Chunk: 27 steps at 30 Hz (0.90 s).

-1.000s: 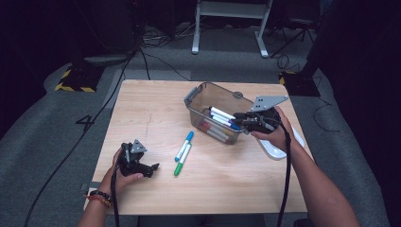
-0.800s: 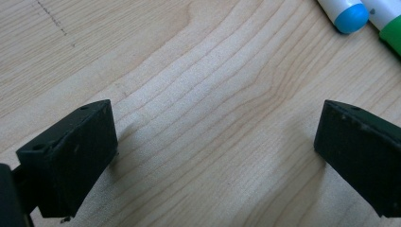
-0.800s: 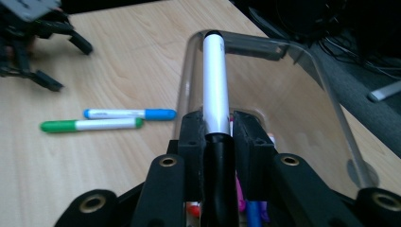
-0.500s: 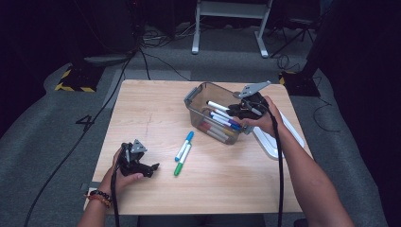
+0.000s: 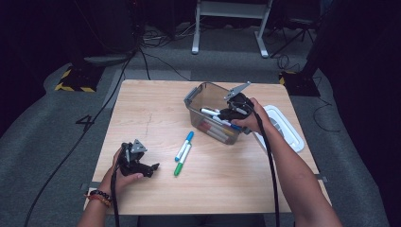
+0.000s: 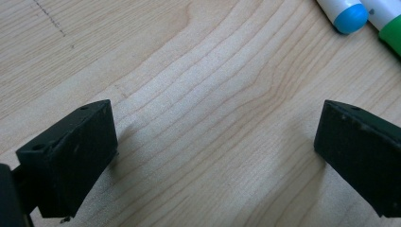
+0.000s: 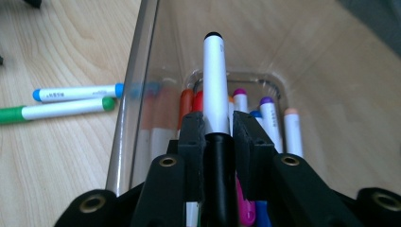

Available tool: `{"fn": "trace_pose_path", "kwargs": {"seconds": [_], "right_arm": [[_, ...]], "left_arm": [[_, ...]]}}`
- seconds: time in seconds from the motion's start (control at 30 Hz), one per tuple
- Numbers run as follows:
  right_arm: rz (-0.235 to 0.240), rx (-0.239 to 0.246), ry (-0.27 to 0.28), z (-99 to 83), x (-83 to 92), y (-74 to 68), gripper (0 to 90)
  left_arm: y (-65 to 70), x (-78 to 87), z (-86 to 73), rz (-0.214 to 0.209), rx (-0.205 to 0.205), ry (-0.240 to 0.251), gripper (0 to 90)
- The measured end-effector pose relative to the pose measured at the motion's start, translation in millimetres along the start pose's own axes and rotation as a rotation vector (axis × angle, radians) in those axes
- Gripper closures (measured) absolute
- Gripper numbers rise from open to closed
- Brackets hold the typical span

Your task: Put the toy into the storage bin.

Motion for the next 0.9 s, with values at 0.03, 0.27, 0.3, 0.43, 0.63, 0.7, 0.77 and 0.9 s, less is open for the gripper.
{"fn": "trace_pose_path", "kwargs": {"seconds": [0.03,0.27,0.3,0.43,0.63,0.7,0.77,0.9], "right_arm": [[0.004,0.004,-0.009,-0.5,-3.1,-0.6,74.5],[0.030,0.005,-0.103,-6.3,-15.1,-2.7,73.7],[0.024,0.003,-0.111,-6.9,-15.7,-2.4,71.7],[0.014,-0.011,-0.112,-9.4,-15.2,-1.5,63.6],[-0.033,-0.046,-0.001,-2.2,11.9,2.1,49.1],[-0.053,-0.047,0.037,-0.9,26.4,-0.8,39.3],[-0.076,-0.050,0.081,-1.9,41.9,-6.6,33.7],[-0.112,-0.049,0.154,-6.9,62.8,-21.5,27.8]], "left_arm": [[0.0,0.0,0.0,0.000,0.000,0.000,0.5],[-0.2,-0.1,0.1,0.000,-0.003,0.001,0.5],[-0.1,0.0,0.1,0.000,-0.002,0.000,0.4],[-0.1,0.0,0.1,0.000,-0.002,0.000,0.4],[-0.2,0.1,0.0,0.000,-0.003,-0.001,0.5],[-0.1,0.1,0.0,0.000,-0.003,-0.001,0.5],[-0.2,0.0,0.0,0.000,-0.004,0.000,0.5],[0.0,0.0,0.0,0.000,-0.001,0.000,0.5]]}}
Point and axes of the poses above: each handheld gripper's, and its own axes: x roughly backward along the jaws, z roughly out of its top, y roughly to its right, the point moved 6 cm from there along -x, roughly forward along the jaws, and after that the axes turned 1 degree about z, right-handed, at the moved point
